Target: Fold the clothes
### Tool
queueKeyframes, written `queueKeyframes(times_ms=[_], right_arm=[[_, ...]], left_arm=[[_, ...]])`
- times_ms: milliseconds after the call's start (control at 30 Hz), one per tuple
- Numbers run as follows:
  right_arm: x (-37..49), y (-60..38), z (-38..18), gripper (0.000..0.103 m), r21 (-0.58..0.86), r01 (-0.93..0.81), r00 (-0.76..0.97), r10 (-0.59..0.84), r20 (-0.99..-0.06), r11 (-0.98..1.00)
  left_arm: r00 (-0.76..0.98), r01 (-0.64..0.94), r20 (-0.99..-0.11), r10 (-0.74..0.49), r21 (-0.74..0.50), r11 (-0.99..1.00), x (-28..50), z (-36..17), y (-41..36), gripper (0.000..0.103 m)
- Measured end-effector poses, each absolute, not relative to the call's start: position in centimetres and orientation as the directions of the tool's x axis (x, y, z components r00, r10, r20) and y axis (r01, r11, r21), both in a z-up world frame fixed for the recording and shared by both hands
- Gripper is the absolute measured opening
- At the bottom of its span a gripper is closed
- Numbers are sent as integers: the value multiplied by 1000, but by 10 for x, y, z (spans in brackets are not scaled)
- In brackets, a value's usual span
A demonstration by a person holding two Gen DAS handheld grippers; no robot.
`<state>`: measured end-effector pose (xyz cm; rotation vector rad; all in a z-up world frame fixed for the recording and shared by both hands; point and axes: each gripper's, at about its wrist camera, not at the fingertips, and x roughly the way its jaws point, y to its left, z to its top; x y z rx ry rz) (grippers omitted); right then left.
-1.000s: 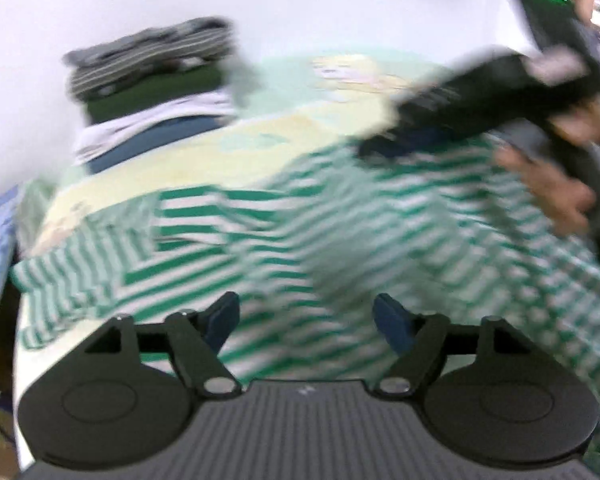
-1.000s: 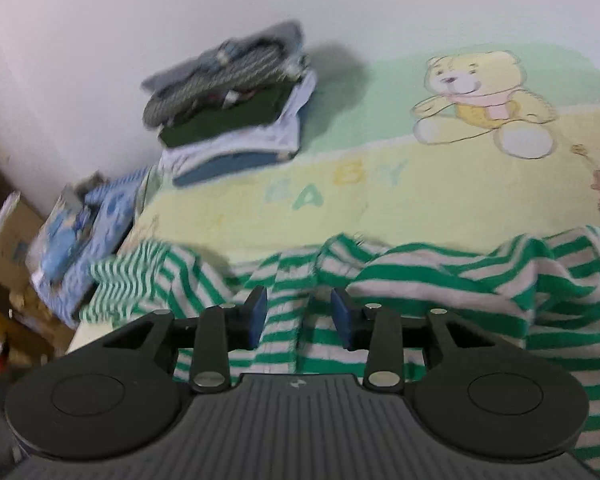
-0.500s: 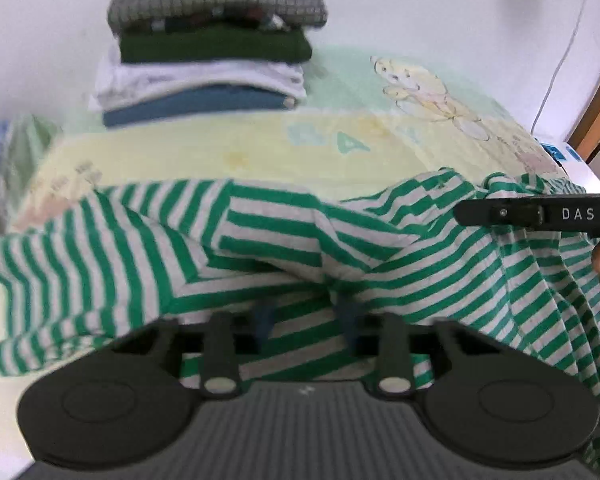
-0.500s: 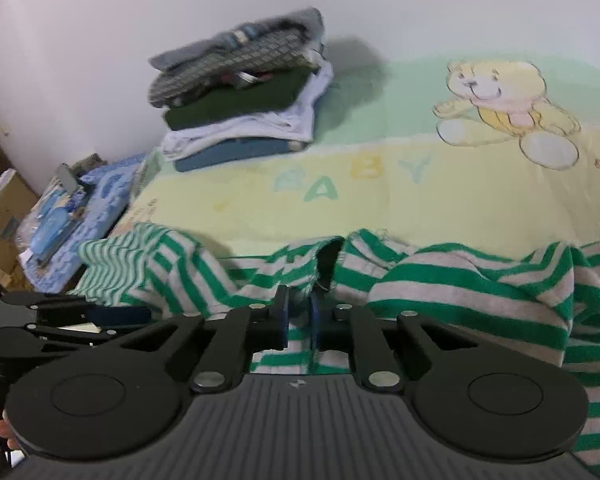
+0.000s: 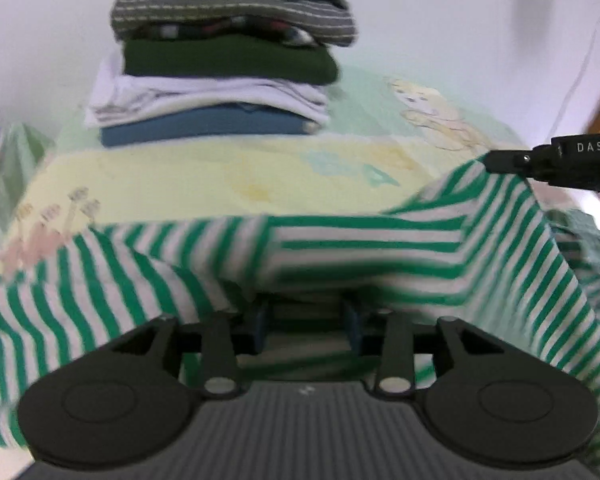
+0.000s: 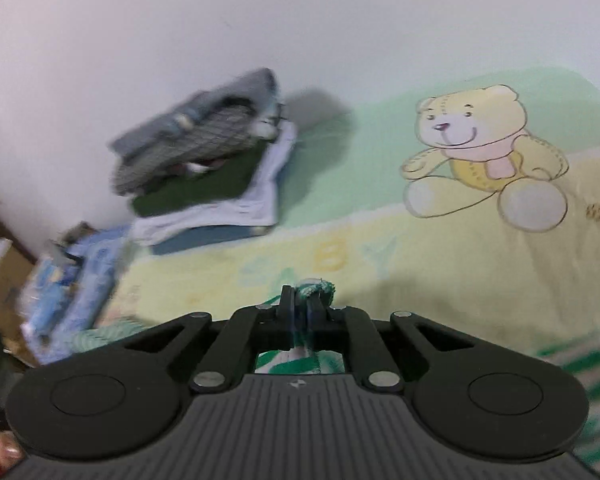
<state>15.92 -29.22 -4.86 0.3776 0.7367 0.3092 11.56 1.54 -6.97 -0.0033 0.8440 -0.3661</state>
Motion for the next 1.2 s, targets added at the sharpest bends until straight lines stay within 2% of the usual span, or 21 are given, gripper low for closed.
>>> queueKeyframes(times_ms=[100,233,267,300,333,367,433,467,500,600,667,700,767,800,833,967,1100,1200], right_arm=[[175,-281,-72,5,379,-143,670,371,-643,914],[168,-274,-78,4,294,-171,686,328,-649,940],[166,-275,-75,6,286,-174,689,324,-649,942],[163,-275,-73,9,277,-176,692,319,-648,945],[160,-276,-69,23,266,-177,696,312,-647,947],[154,-279,-62,31,228,-162,716,274,-643,960],[136,-275,-44,33,107,-140,766,176,-618,984],[123,-273,-36,33,85,-165,784,183,-593,983],[111,-269,-30,33,108,-233,778,252,-575,967],[85,-234,-20,35,191,-454,650,470,-597,871],[76,-205,-27,38,172,-533,602,514,-611,829],[74,-192,-34,37,122,-547,607,492,-625,829],[75,-173,-47,25,30,-545,628,432,-648,838],[82,-173,-51,7,24,-523,632,407,-660,852],[89,-178,-51,3,48,-502,627,402,-668,864],[114,-200,-50,0,64,-431,666,366,-650,900],[136,-205,-37,0,-37,-347,773,264,-577,937],[159,-205,-48,0,-45,-331,764,240,-599,942]], left_arm=[[622,322,-722,-303,-117,940,123,-70,14,40],[657,353,-721,-222,34,935,127,-70,4,41],[658,351,-723,-211,47,935,130,-70,4,49],[659,349,-726,-200,59,935,133,-70,5,53],[659,346,-728,-189,71,935,136,-70,5,54],[653,346,-730,-199,55,937,138,-70,8,55],[651,341,-729,-211,33,940,139,-71,12,57],[653,339,-726,-214,28,940,138,-72,13,57],[655,340,-725,-214,29,940,138,-73,12,58],[655,341,-727,-206,42,939,139,-72,8,58],[651,341,-732,-202,44,939,141,-71,6,58],[648,341,-734,-203,42,939,142,-71,6,59],[644,340,-739,-199,44,939,141,-70,8,61],[643,340,-741,-197,46,939,141,-69,8,65],[643,339,-741,-193,50,940,140,-69,9,66],[653,334,-732,-192,52,941,137,-72,13,69],[664,331,-722,-195,50,942,134,-75,16,72],[662,327,-725,-191,50,944,137,-74,16,75]])
